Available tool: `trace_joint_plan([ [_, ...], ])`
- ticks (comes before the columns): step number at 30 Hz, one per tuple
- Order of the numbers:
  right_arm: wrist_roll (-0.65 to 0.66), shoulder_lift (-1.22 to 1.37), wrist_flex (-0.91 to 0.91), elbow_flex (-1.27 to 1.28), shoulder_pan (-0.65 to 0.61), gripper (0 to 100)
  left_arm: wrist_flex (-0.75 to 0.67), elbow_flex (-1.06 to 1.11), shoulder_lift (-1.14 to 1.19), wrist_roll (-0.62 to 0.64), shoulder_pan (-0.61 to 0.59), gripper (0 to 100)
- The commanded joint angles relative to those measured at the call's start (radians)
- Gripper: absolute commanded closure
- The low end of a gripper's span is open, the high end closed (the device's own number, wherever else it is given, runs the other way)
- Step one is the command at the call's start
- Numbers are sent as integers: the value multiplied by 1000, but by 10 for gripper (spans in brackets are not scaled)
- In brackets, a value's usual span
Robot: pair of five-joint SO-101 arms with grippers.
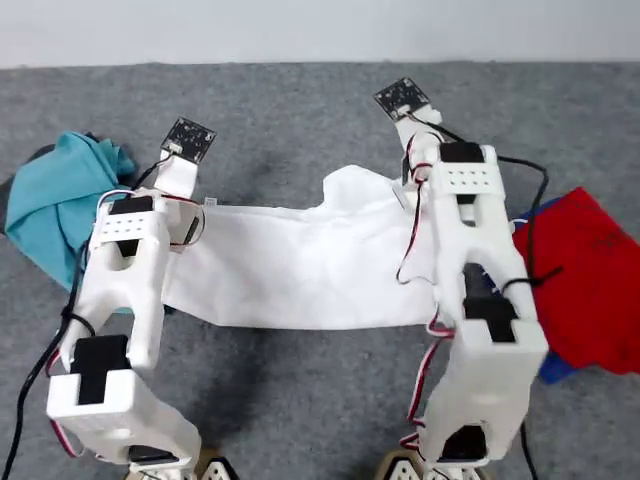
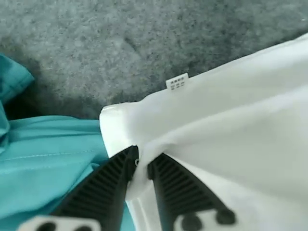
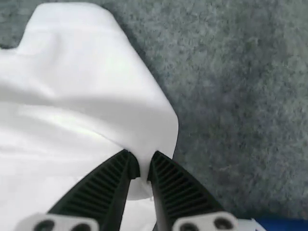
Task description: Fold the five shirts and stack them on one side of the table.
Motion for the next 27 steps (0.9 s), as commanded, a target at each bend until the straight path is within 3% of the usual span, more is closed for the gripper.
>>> trace_joint_plan([
  [1,5,73,-13,-152,-2,984,-14,-44,-8,-3,-8,987],
  [16,5,432,7,-589,-5,976,-9,-51,-25,-8,-15,987],
  [27,11,450,88,-651,-65,651,-15,-81,-37,-11,-17,987],
])
